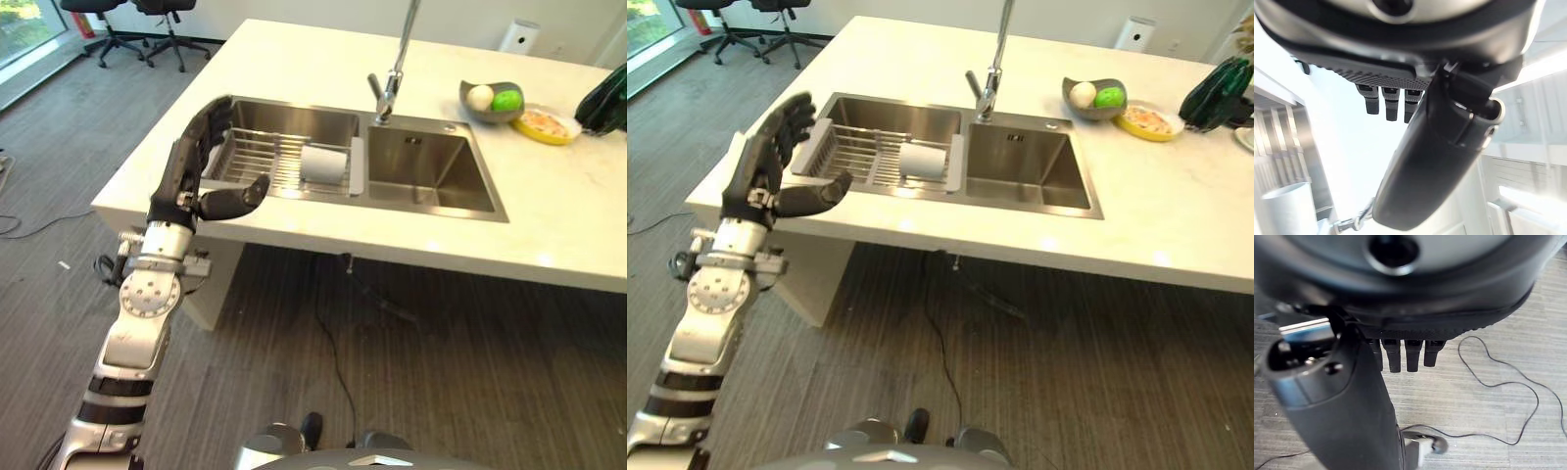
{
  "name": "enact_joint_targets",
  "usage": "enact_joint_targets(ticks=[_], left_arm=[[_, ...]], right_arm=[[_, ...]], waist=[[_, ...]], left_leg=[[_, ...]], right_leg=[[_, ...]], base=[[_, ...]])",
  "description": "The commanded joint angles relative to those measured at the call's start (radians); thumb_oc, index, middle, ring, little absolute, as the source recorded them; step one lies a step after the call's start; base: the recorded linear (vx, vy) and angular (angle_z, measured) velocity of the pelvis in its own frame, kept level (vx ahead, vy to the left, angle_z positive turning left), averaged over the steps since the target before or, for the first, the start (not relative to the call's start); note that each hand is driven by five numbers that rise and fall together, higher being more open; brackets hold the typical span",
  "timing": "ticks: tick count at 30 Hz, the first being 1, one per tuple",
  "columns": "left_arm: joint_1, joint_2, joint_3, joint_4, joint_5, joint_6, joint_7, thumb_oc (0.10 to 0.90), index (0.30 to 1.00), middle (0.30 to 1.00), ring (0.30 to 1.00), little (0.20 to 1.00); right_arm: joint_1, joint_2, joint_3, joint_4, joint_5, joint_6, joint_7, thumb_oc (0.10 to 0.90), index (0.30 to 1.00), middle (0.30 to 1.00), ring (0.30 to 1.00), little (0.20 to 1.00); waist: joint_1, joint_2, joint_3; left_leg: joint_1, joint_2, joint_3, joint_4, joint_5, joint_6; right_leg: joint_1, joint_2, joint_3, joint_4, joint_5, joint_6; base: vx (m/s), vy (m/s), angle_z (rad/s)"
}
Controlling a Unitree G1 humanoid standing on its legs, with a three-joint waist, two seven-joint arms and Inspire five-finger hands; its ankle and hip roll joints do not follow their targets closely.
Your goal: Place the dishes in the dishwasher.
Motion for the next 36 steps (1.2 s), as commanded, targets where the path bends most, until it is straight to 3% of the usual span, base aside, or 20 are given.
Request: enact_joint_targets(ticks=[1, 2, 4, 5, 6, 11, 21, 27, 31, 36], left_arm=[[-0.082, 0.044, 0.054, -0.164, 0.058, -0.099, 0.030, 0.800, 0.900, 0.900, 0.900, 0.900], [-0.108, 0.043, 0.030, -0.173, 0.047, -0.110, 0.029, 0.800, 0.900, 0.900, 0.900, 0.900], [-0.135, 0.033, 0.002, -0.146, 0.074, -0.110, 0.055, 0.800, 0.900, 0.900, 0.900, 0.900], [-0.137, 0.033, 0.000, -0.143, 0.075, -0.112, 0.056, 0.800, 0.900, 0.900, 0.900, 0.900], [-0.134, 0.036, 0.005, -0.126, 0.101, -0.111, 0.059, 0.800, 0.900, 0.900, 0.900, 0.900], [-0.076, 0.048, 0.025, -0.116, 0.101, -0.118, 0.039, 0.800, 0.900, 0.900, 0.900, 0.900], [-0.009, 0.120, 0.056, -0.029, 0.184, -0.102, 0.058, 0.800, 0.900, 0.900, 0.900, 0.900], [0.057, 0.341, 0.091, 0.042, 0.400, -0.053, -0.002, 0.800, 0.900, 0.900, 0.900, 0.900], [0.061, 0.428, 0.095, 0.073, 0.498, -0.049, -0.001, 0.800, 0.900, 0.900, 0.900, 0.900], [0.021, 0.453, 0.051, 0.136, 0.594, -0.032, 0.046, 0.800, 0.900, 0.900, 0.900, 0.900]], right_arm=[[-0.040, -0.036, 0.007, -0.028, 0.004, -0.013, 0.009, 0.800, 0.900, 0.900, 0.900, 0.900], [-0.040, -0.044, 0.010, -0.037, 0.012, -0.017, 0.009, 0.800, 0.900, 0.900, 0.900, 0.900], [-0.009, -0.039, 0.027, -0.056, 0.014, -0.022, 0.009, 0.800, 0.900, 0.900, 0.900, 0.900], [-0.009, -0.039, 0.027, -0.057, 0.014, -0.022, 0.008, 0.800, 0.900, 0.900, 0.900, 0.900], [0.004, -0.027, 0.045, -0.075, -0.007, -0.024, 0.010, 0.800, 0.900, 0.900, 0.900, 0.900], [0.044, -0.025, 0.052, -0.110, -0.020, -0.036, 0.023, 0.800, 0.900, 0.900, 0.900, 0.900], [0.081, -0.012, 0.066, -0.142, -0.021, -0.045, 0.030, 0.800, 0.900, 0.900, 0.900, 0.900], [0.117, -0.012, 0.068, -0.146, -0.039, -0.051, 0.057, 0.800, 0.900, 0.900, 0.900, 0.900], [0.134, -0.021, 0.078, -0.144, -0.055, -0.048, 0.066, 0.800, 0.900, 0.900, 0.900, 0.900], [0.149, -0.017, 0.099, -0.160, -0.064, -0.053, 0.063, 0.800, 0.900, 0.900, 0.900, 0.900]], waist=[[-0.005, 0.047, -0.002], [-0.026, 0.046, -0.001], [-0.065, 0.044, 0.011], [-0.064, 0.046, 0.012], [-0.067, 0.026, 0.000], [-0.079, 0.019, -0.034], [-0.105, 0.034, -0.060], [-0.111, 0.052, -0.062], [-0.121, 0.058, -0.064], [-0.128, 0.062, -0.068]], left_leg=[[0.006, 0.062, -0.019, -0.038, -0.079, -0.103], [0.020, 0.068, -0.038, -0.040, -0.095, -0.113], [0.042, 0.067, -0.042, -0.041, -0.113, -0.122], [0.044, 0.069, -0.042, -0.041, -0.113, -0.122], [0.046, 0.053, -0.031, -0.041, -0.132, -0.130], [0.073, 0.080, -0.005, -0.095, -0.129, -0.143], [0.084, 0.111, -0.012, -0.150, -0.113, -0.170], [0.092, 0.122, -0.025, -0.150, -0.113, -0.183], [0.088, 0.125, -0.028, -0.150, -0.111, -0.189], [0.094, 0.126, -0.023, -0.150, -0.113, -0.189]], right_leg=[[0.050, 0.007, -0.073, -0.328, 0.249, -0.088], [0.042, -0.014, -0.044, -0.500, 0.241, -0.101], [-0.003, -0.024, 0.014, -0.616, 0.301, -0.088], [0.001, -0.023, 0.014, -0.622, 0.305, -0.088], [0.047, -0.051, 0.003, -0.731, 0.324, -0.072], [0.133, -0.047, 0.047, -0.837, 0.357, -0.073], [0.191, -0.029, 0.033, -0.915, 0.342, -0.092], [0.208, -0.019, 0.021, -0.914, 0.322, -0.103], [0.214, -0.017, 0.010, -0.913, 0.313, -0.108], [0.224, -0.016, 0.008, -0.915, 0.308, -0.111]], base=[[0.23, -0.084, 0.09], [0.28, -0.112, 0.17], [0.17, -0.076, 0.31], [0.12, -0.069, 0.33], [0.06, -0.053, 0.29], [0.10, -0.089, -0.09], [0.06, -0.061, -0.13], [0.06, -0.030, 0.03], [0.03, -0.027, 0.16], [0.01, -0.003, 0.03]])
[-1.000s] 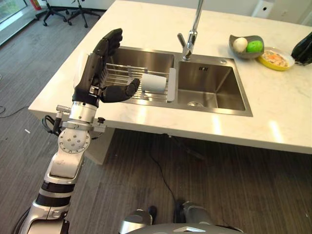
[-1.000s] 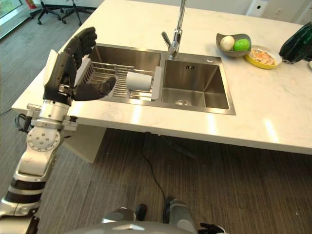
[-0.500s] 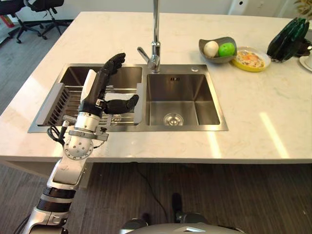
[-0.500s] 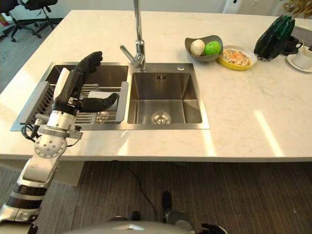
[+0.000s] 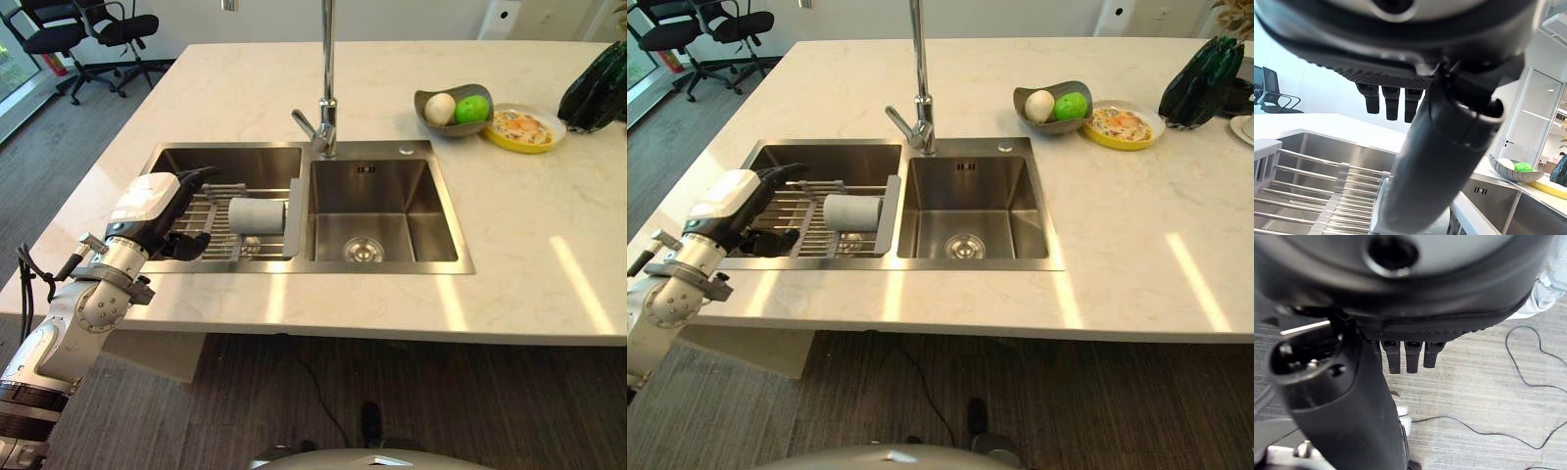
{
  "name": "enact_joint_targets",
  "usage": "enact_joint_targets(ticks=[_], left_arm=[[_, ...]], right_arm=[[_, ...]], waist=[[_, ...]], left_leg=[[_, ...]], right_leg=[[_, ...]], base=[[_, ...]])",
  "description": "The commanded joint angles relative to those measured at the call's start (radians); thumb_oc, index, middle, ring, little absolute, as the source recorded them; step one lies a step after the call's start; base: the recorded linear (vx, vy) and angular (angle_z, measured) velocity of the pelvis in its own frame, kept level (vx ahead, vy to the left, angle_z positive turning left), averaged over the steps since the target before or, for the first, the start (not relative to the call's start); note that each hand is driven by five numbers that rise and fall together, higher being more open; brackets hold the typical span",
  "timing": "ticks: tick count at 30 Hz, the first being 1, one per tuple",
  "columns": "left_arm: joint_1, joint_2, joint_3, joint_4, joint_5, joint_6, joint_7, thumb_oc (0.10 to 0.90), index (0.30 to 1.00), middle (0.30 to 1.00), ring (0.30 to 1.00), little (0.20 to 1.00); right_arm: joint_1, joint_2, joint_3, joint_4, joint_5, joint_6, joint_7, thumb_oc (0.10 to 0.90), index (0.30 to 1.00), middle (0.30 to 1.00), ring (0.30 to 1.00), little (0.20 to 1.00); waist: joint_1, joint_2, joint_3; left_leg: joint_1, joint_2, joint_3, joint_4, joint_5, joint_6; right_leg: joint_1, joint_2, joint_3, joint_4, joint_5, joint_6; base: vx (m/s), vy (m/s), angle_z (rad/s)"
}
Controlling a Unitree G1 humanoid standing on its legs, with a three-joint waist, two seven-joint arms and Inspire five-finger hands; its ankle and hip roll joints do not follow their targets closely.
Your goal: Place the dishes in the dishwasher.
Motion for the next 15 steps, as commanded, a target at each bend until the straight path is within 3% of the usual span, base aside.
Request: enact_joint_targets(ticks=[1, 15], left_arm=[[-0.146, 0.055, 0.048, -0.001, 0.074, -0.029, 0.099, 0.800, 0.900, 0.900, 0.900, 0.900], [-0.300, 0.022, -0.143, 0.177, 0.093, -0.010, 0.128, 0.800, 0.900, 0.900, 0.900, 0.900]], right_arm=[[0.035, 0.011, 0.042, -0.021, -0.025, -0.010, 0.004, 0.800, 0.900, 0.900, 0.900, 0.900], [0.052, -0.002, 0.017, 0.037, -0.007, -0.007, -0.022, 0.800, 0.900, 0.900, 0.900, 0.900]], waist=[[-0.031, -0.055, -0.017], [-0.068, -0.036, -0.012]], left_leg=[[-0.041, -0.048, -0.007, 0.002, -0.022, -0.001], [-0.036, -0.050, 0.024, 0.002, -0.029, 0.005]], right_leg=[[0.081, -0.023, 0.015, 0.015, -0.144, 0.106], [0.082, -0.024, 0.048, 0.014, -0.142, 0.112]], base=[[0.00, 0.000, 0.00], [0.01, 0.014, -0.05]])
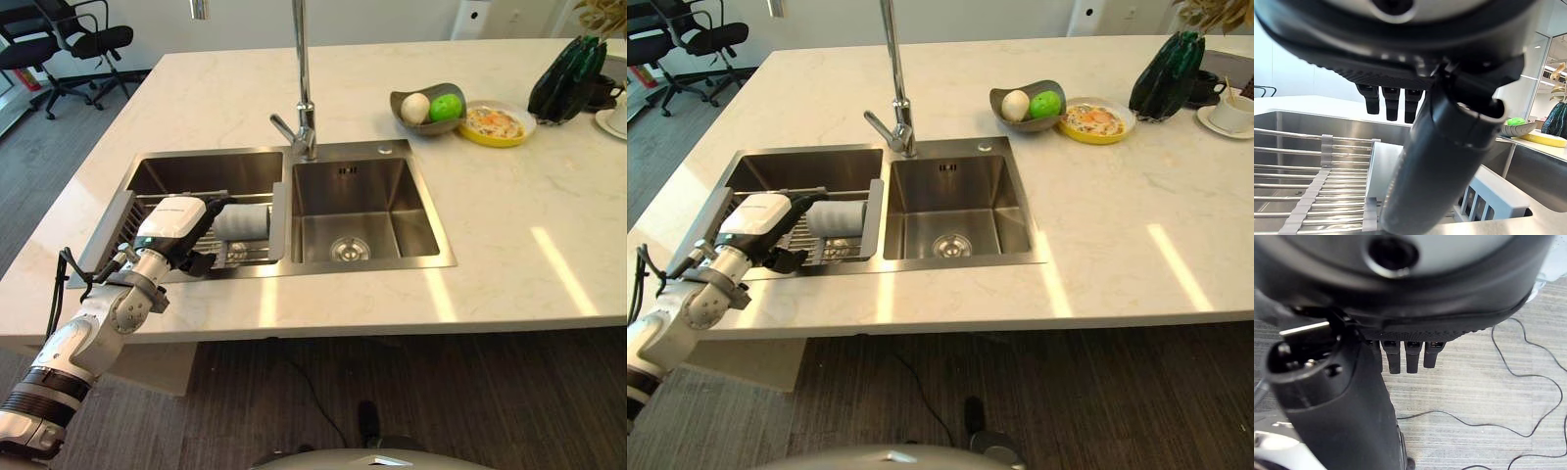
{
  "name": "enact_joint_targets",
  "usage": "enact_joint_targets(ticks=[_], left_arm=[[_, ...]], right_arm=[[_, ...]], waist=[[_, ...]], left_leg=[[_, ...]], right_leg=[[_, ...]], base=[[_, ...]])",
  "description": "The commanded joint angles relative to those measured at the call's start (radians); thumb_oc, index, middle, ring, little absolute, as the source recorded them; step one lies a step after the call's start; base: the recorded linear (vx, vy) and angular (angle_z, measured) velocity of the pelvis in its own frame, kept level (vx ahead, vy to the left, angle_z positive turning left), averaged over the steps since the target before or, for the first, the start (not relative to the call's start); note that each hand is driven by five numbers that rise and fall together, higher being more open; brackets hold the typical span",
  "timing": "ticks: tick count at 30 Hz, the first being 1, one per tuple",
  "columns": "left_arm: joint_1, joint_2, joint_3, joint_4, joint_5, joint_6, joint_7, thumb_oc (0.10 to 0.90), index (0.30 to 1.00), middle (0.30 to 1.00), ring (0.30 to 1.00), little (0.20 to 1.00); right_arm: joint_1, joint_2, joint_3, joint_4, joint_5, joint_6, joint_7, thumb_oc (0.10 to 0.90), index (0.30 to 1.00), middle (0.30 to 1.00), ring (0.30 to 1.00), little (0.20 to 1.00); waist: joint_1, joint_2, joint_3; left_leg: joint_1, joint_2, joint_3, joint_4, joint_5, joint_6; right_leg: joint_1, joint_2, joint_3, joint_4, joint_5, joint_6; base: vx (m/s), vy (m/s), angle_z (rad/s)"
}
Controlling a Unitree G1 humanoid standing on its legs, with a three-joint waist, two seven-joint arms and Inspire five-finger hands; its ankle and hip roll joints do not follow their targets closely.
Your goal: Place the dishes in the dishwasher.
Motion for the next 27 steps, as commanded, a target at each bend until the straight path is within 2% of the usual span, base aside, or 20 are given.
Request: enact_joint_targets(ticks=[1, 2, 12, 14, 16, 19, 27], left_arm=[[-0.181, 0.029, 0.066, -0.006, -0.001, -0.002, 0.092, 0.800, 0.900, 0.900, 0.900, 0.900], [-0.207, 0.036, 0.046, 0.047, 0.015, 0.014, 0.106, 0.800, 0.900, 0.900, 0.900, 0.900], [-0.270, 0.048, -0.013, 0.172, 0.042, 0.051, 0.118, 0.800, 0.900, 0.900, 0.900, 0.900], [-0.250, 0.023, -0.009, 0.174, 0.079, 0.061, 0.123, 0.800, 0.900, 0.900, 0.900, 0.900], [-0.258, 0.010, -0.019, 0.195, 0.084, 0.080, 0.127, 0.800, 0.900, 0.900, 0.900, 0.900], [-0.331, -0.012, -0.083, 0.233, 0.084, 0.087, 0.110, 0.800, 0.900, 0.900, 0.900, 0.900], [-0.412, -0.029, -0.161, 0.291, 0.178, 0.119, 0.151, 0.800, 0.900, 0.900, 0.900, 0.900]], right_arm=[[0.032, -0.009, 0.003, 0.006, -0.007, -0.003, -0.013, 0.800, 0.900, 0.900, 0.900, 0.900], [0.036, -0.010, -0.001, 0.020, 0.002, -0.002, -0.016, 0.800, 0.900, 0.900, 0.900, 0.900], [0.037, -0.016, -0.016, 0.032, 0.016, 0.000, -0.025, 0.800, 0.900, 0.900, 0.900, 0.900], [0.016, -0.010, -0.014, 0.002, 0.014, -0.026, -0.042, 0.800, 0.900, 0.900, 0.900, 0.900], [0.016, 0.003, -0.010, -0.005, 0.032, -0.013, -0.042, 0.800, 0.900, 0.900, 0.900, 0.900], [0.001, 0.021, -0.014, -0.004, 0.049, -0.001, -0.057, 0.800, 0.900, 0.900, 0.900, 0.900], [-0.008, -0.001, -0.013, -0.016, 0.061, -0.003, -0.072, 0.800, 0.900, 0.900, 0.900, 0.900]], waist=[[-0.014, -0.038, 0.000], [-0.024, -0.033, 0.003], [-0.042, -0.028, 0.010], [-0.037, -0.028, 0.005], [-0.038, -0.026, 0.001], [-0.040, -0.023, -0.002], [-0.050, -0.029, 0.005]], left_leg=[[-0.040, -0.049, 0.005, 0.002, -0.032, 0.001], [-0.042, -0.049, 0.013, 0.002, -0.032, 0.002], [-0.040, -0.046, 0.046, 0.002, -0.038, 0.005], [-0.038, -0.046, 0.046, 0.002, -0.041, 0.007], [-0.037, -0.046, 0.045, 0.002, -0.042, 0.008], [-0.034, -0.045, 0.050, 0.002, -0.046, 0.009], [-0.040, -0.042, 0.055, 0.002, -0.049, 0.010]], right_leg=[[0.092, -0.027, 0.027, 0.014, -0.147, 0.110], [0.087, -0.025, 0.040, 0.014, -0.144, 0.111], [0.073, -0.020, 0.072, 0.016, -0.136, 0.115], [0.075, -0.020, 0.078, 0.013, -0.137, 0.114], [0.077, -0.019, 0.080, 0.013, -0.138, 0.114], [0.077, -0.019, 0.082, 0.013, -0.139, 0.114], [0.066, -0.017, 0.092, 0.013, -0.137, 0.117]], base=[[0.01, 0.019, -0.18], [0.01, 0.019, -0.23], [0.01, 0.014, -0.13], [0.03, 0.005, -0.11], [0.03, 0.004, -0.06], [0.03, 0.005, 0.02], [0.01, -0.001, -0.02]])
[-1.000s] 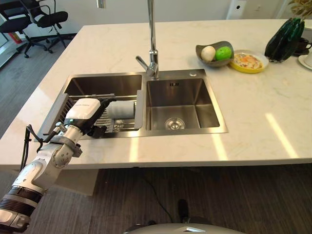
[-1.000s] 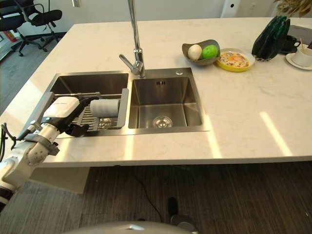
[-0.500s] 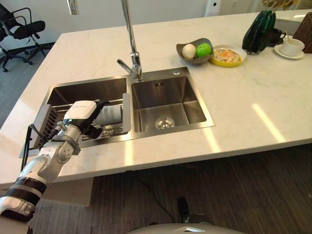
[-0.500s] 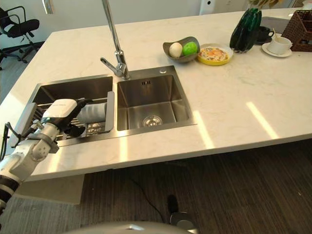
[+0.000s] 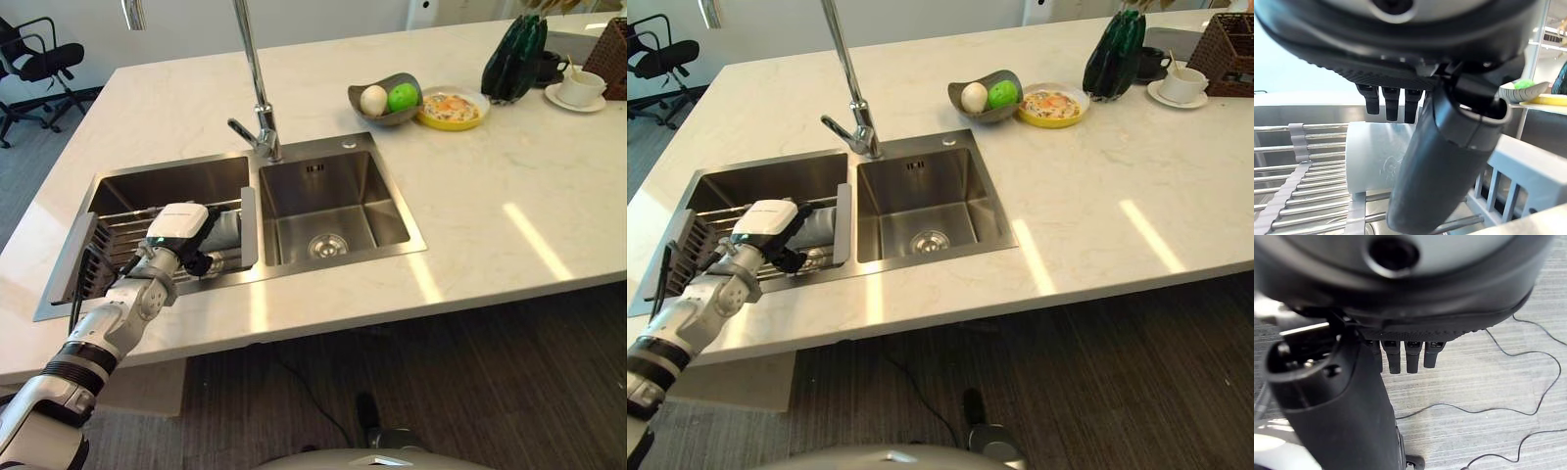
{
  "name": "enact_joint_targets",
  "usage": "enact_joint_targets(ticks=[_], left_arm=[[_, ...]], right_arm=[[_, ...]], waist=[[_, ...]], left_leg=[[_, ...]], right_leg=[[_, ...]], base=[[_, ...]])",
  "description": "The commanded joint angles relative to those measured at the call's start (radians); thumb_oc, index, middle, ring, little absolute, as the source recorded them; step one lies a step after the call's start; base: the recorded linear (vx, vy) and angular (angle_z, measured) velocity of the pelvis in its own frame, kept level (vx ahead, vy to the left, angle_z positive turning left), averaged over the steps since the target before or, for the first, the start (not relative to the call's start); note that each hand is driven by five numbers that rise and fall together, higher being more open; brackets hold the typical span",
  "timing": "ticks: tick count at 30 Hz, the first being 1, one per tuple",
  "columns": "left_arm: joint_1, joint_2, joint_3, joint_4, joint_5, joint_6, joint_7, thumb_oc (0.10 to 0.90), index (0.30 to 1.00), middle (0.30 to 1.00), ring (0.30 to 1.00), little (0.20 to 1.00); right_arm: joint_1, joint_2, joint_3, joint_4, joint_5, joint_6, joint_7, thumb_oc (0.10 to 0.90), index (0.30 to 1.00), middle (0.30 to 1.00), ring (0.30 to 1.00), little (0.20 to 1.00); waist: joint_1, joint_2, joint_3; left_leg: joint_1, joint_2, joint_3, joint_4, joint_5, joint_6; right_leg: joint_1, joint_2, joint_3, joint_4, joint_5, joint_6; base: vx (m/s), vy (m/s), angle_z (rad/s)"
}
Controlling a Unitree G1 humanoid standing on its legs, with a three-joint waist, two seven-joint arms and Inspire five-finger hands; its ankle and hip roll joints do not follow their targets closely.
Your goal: Place the dishes in the dishwasher.
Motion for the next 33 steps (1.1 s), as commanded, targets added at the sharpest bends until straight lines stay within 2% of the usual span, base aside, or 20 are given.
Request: enact_joint_targets(ticks=[1, 8, 15, 25, 26, 27, 33], left_arm=[[-0.218, 0.038, 0.045, 0.022, 0.051, 0.033, 0.105, 0.800, 0.900, 0.900, 0.900, 0.900], [-0.270, 0.019, -0.007, 0.089, 0.049, 0.057, 0.080, 0.800, 0.900, 0.900, 0.900, 0.900], [-0.340, -0.026, -0.039, 0.240, -0.022, 0.105, 0.018, 0.800, 0.900, 0.900, 0.900, 0.900], [-0.486, -0.053, -0.189, 0.484, -0.154, 0.113, -0.151, 0.800, 0.900, 0.900, 0.900, 0.900], [-0.500, -0.054, -0.207, 0.492, -0.162, 0.113, -0.168, 0.573, 0.559, 0.559, 0.559, 0.559], [-0.514, -0.053, -0.223, 0.486, -0.165, 0.110, -0.177, 0.400, 0.300, 0.300, 0.300, 0.300], [-0.592, -0.039, -0.302, 0.436, -0.153, 0.089, -0.181, 0.400, 0.300, 0.300, 0.300, 0.300]], right_arm=[[-0.006, -0.024, 0.007, -0.002, 0.049, -0.006, -0.017, 0.800, 0.900, 0.900, 0.900, 0.900], [-0.017, -0.037, 0.007, -0.002, 0.059, 0.000, -0.023, 0.800, 0.900, 0.900, 0.900, 0.900], [-0.033, -0.049, 0.008, -0.005, 0.054, 0.019, -0.018, 0.800, 0.900, 0.900, 0.900, 0.900], [-0.087, -0.071, 0.043, 0.025, 0.060, 0.053, 0.024, 0.800, 0.900, 0.900, 0.900, 0.900], [-0.094, -0.069, 0.048, 0.028, 0.061, 0.055, 0.027, 0.800, 0.900, 0.900, 0.900, 0.900], [-0.096, -0.069, 0.054, 0.032, 0.062, 0.056, 0.031, 0.800, 0.900, 0.900, 0.900, 0.900], [-0.113, -0.065, 0.071, 0.038, 0.071, 0.050, 0.040, 0.800, 0.900, 0.900, 0.900, 0.900]], waist=[[-0.007, -0.043, 0.010], [-0.007, -0.048, 0.017], [-0.009, -0.050, 0.023], [-0.006, -0.041, 0.027], [-0.004, -0.043, 0.027], [-0.004, -0.039, 0.026], [0.000, -0.038, 0.025]], left_leg=[[-0.031, -0.039, -0.022, 0.003, -0.046, 0.004], [-0.035, -0.036, -0.005, 0.003, -0.047, 0.006], [-0.037, -0.034, 0.001, 0.003, -0.045, 0.008], [-0.024, -0.032, -0.001, 0.003, -0.053, 0.011], [-0.029, -0.034, -0.001, 0.003, -0.045, 0.010], [-0.022, -0.031, -0.004, 0.003, -0.053, 0.011], [-0.023, -0.033, -0.012, 0.003, -0.045, 0.007]], right_leg=[[0.104, -0.028, 0.032, 0.013, -0.162, 0.107], [0.093, -0.024, 0.049, 0.013, -0.155, 0.111], [0.088, -0.020, 0.054, 0.013, -0.154, 0.110], [0.100, -0.018, 0.045, 0.013, -0.168, 0.110], [0.096, -0.021, 0.045, 0.013, -0.162, 0.111], [0.103, -0.019, 0.042, 0.013, -0.170, 0.110], [0.107, -0.024, 0.030, 0.013, -0.170, 0.110]], base=[[-0.02, -0.003, -0.06], [0.01, -0.002, -0.11], [0.00, 0.000, -0.04], [0.01, 0.003, -0.01], [0.00, 0.000, 0.00], [0.00, 0.000, 0.00], [-0.01, -0.005, 0.07]])
